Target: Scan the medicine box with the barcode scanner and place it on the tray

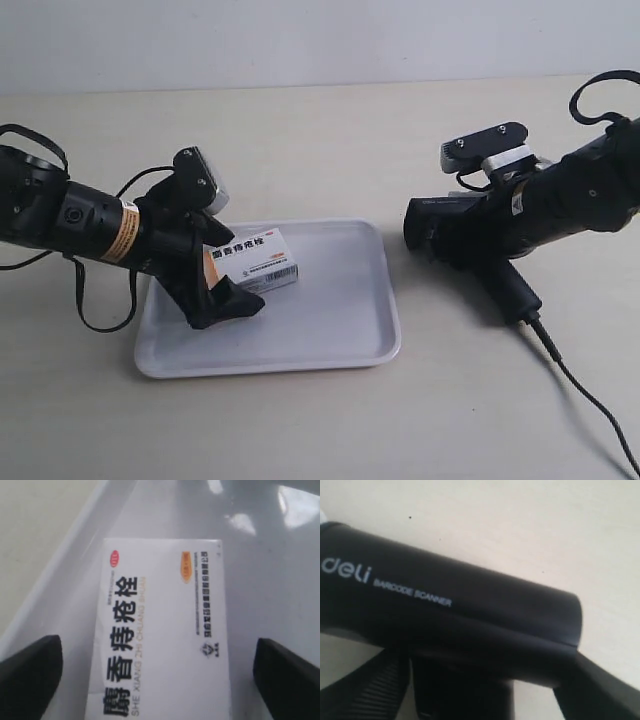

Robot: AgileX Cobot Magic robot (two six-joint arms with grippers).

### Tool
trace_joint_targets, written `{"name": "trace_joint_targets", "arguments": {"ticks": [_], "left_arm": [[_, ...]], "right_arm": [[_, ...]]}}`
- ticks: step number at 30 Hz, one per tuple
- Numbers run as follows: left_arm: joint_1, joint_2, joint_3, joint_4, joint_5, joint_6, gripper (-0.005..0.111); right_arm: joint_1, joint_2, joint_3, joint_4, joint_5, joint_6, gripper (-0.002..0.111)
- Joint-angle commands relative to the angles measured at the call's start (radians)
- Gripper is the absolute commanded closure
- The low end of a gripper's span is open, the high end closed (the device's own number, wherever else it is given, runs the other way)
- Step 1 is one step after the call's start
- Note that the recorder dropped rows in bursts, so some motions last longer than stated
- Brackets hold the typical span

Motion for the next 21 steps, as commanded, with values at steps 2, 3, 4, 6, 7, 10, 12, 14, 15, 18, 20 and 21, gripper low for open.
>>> {"name": "trace_joint_targets", "arguments": {"ticks": [2, 3, 4, 6, 7, 10, 12, 14, 15, 18, 20, 21], "left_arm": [[-0.007, -0.124, -0.004, 0.057, -0.006, -0.174, 0.002], [-0.007, -0.154, -0.004, 0.088, -0.006, -0.213, 0.002], [-0.007, -0.207, -0.004, 0.133, -0.006, -0.278, 0.003], [-0.005, -0.291, -0.004, 0.192, -0.019, -0.377, 0.009], [-0.005, -0.338, -0.004, 0.208, -0.035, -0.442, 0.019], [-0.005, -0.480, 0.006, 0.208, -0.084, -0.533, 0.055], [-0.005, -0.551, 0.030, 0.208, -0.109, -0.560, 0.087], [-0.005, -0.686, 0.098, 0.208, -0.078, -0.608, 0.104], [-0.005, -0.782, 0.166, 0.208, -0.006, -0.664, 0.104], [-0.005, -0.987, 0.357, 0.116, 0.160, -0.684, 0.104], [-0.005, -1.207, 0.545, 0.013, 0.296, -0.684, 0.104], [-0.005, -1.267, 0.595, 0.010, 0.302, -0.684, 0.104]], "right_arm": [[0.002, -0.143, -0.006, -0.005, 0.075, 0.006, 0.027], [0.002, -0.181, -0.006, -0.005, 0.100, 0.006, 0.029], [0.002, -0.246, -0.006, 0.000, 0.139, 0.006, 0.034], [0.002, -0.341, -0.006, 0.002, 0.191, 0.006, 0.045], [0.002, -0.419, -0.006, 0.021, 0.222, 0.006, 0.055], [0.002, -0.604, 0.006, 0.066, 0.263, 0.006, 0.080], [0.002, -0.724, 0.038, 0.071, 0.233, 0.006, 0.095], [0.002, -0.917, 0.137, 0.071, 0.142, 0.006, 0.108], [0.002, -1.051, 0.218, 0.084, 0.101, 0.006, 0.108], [0.002, -1.261, 0.342, 0.156, 0.118, 0.006, 0.108], [0.002, -1.417, 0.363, 0.160, 0.208, 0.006, 0.108], [0.002, -1.459, 0.363, 0.160, 0.234, 0.006, 0.108]]}}
